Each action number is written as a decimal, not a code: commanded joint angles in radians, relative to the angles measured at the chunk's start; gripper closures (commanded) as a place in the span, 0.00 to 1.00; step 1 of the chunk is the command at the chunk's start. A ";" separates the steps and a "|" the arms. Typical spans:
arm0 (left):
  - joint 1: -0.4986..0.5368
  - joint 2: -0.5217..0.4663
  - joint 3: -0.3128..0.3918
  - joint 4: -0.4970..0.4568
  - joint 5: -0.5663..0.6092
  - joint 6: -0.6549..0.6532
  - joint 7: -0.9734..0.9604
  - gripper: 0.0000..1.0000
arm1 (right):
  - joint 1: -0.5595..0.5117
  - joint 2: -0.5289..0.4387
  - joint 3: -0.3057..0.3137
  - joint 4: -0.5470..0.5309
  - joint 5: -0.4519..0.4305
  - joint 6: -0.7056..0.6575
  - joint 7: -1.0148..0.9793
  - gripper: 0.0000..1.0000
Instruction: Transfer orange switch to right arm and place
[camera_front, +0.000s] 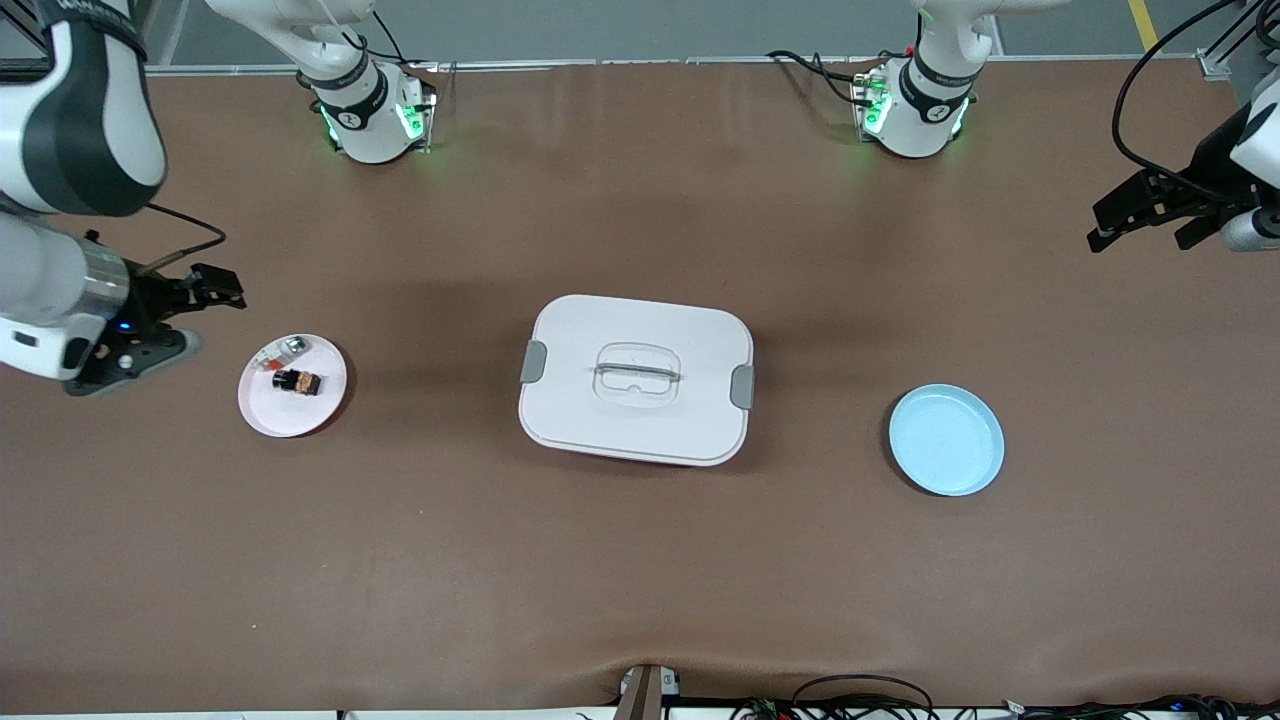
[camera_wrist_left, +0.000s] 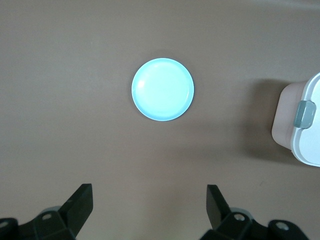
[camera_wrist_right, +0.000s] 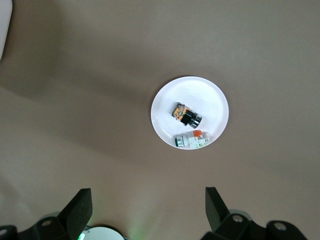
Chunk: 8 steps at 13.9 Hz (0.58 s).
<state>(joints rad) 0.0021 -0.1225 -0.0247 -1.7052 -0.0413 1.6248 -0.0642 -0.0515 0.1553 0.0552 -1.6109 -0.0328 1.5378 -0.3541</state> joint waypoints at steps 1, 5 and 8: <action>-0.002 0.012 -0.001 0.032 0.011 -0.022 0.012 0.00 | -0.014 0.007 -0.002 0.077 0.002 -0.051 0.118 0.00; -0.007 0.012 -0.001 0.035 0.018 -0.022 0.009 0.00 | -0.037 0.009 -0.002 0.120 -0.004 -0.065 0.135 0.00; -0.008 0.012 -0.003 0.035 0.017 -0.022 0.012 0.00 | -0.044 0.017 -0.002 0.178 -0.006 -0.090 0.135 0.00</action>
<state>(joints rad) -0.0008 -0.1219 -0.0264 -1.6991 -0.0413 1.6244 -0.0642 -0.0841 0.1567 0.0443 -1.4894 -0.0359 1.4911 -0.2395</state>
